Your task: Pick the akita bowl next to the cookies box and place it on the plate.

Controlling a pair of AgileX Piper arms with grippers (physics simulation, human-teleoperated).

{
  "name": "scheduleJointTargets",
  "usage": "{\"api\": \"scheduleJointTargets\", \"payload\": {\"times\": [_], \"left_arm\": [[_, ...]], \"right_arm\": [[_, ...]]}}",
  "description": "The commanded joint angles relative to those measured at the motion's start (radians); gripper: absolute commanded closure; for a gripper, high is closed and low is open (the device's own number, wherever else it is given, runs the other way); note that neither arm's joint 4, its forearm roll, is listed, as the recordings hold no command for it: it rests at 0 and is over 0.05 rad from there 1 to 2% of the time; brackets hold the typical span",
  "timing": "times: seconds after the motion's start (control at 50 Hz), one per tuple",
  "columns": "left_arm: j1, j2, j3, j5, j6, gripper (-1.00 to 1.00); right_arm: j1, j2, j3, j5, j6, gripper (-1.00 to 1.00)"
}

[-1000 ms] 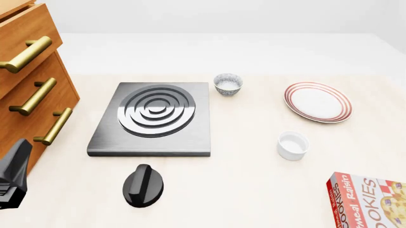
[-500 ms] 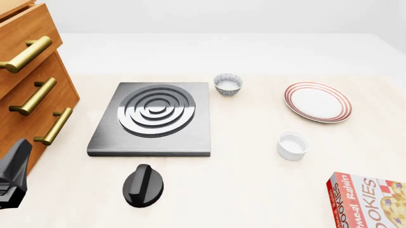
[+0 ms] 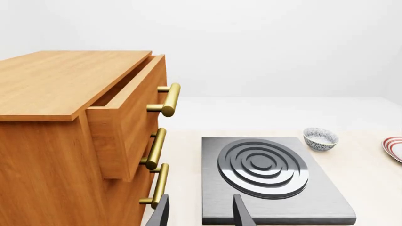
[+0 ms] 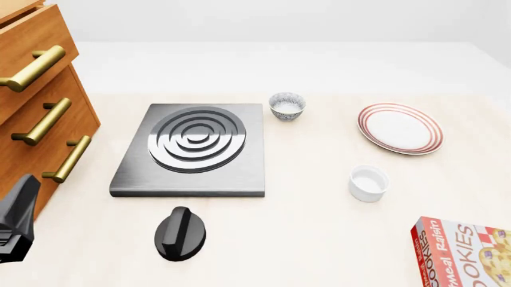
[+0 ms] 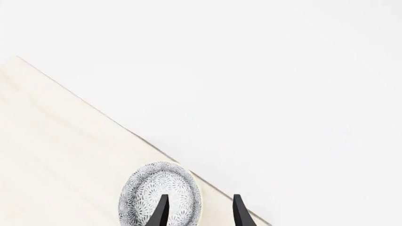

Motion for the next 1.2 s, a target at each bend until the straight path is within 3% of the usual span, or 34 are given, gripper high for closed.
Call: {"api": "scheduleJointTargets", "payload": {"times": [0.02, 0.28, 0.68, 0.7, 0.98, 1.04, 1.16, 1.18, 1.2], "left_arm": [[0.000, 0.000, 0.000, 0.000, 0.000, -1.00], [0.000, -0.001, 0.001, 0.000, 0.000, -1.00], [0.000, 0.000, 0.002, -0.001, 0.000, -1.00], [0.000, -0.001, 0.002, -0.001, 0.000, -1.00], [0.000, -0.001, 0.002, -0.001, 0.000, -1.00], [0.000, -0.001, 0.002, -0.001, 0.000, -1.00], [0.000, -0.001, 0.002, -0.001, 0.000, -1.00], [0.000, 0.000, 0.002, -0.001, -0.001, -1.00], [0.000, 0.000, 0.002, -0.001, -0.001, -1.00]], "right_arm": [[0.007, 0.046, 0.022, -0.045, 0.020, -1.00], [0.022, 0.082, 0.043, -0.083, 0.018, -1.00], [0.028, 0.105, 0.072, -0.133, -0.034, -1.00], [0.024, 0.107, 0.072, -0.135, -0.043, 1.00], [0.052, 0.061, 0.103, -0.142, -0.023, 1.00], [0.121, -0.115, 0.166, -0.117, 0.045, 1.00], [0.222, -0.401, 0.169, 0.030, 0.071, 1.00], [0.260, -0.502, 0.142, 0.101, 0.050, 1.00], [0.260, -0.503, 0.142, 0.102, 0.050, 1.00]]}}
